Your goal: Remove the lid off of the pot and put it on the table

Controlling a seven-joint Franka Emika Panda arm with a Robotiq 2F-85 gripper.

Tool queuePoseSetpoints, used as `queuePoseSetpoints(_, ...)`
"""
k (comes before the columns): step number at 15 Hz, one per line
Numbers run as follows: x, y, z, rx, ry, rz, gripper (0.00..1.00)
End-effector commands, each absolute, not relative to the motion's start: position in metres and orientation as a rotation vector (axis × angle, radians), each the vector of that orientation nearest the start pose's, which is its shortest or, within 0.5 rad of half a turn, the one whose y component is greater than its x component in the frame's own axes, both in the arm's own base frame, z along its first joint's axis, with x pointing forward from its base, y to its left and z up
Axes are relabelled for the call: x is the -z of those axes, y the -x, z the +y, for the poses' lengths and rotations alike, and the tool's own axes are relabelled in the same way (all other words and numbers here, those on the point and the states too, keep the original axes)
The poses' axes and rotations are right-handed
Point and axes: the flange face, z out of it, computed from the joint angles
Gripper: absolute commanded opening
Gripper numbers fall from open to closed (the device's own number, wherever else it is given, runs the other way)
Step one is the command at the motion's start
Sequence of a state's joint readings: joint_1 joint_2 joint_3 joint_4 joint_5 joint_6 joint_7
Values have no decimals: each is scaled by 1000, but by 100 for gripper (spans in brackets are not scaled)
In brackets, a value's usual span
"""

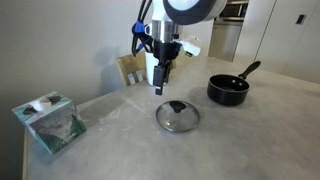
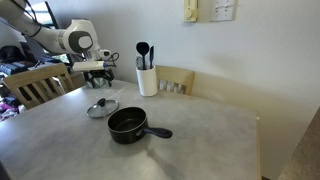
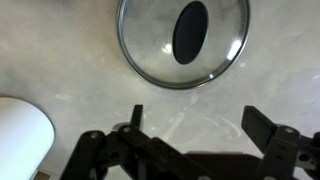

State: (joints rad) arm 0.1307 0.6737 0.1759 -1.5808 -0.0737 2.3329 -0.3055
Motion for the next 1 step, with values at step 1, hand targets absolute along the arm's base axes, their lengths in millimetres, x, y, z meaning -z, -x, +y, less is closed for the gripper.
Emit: queuePoseSetpoints(1,-256,-681,195,135,2940,-938,100)
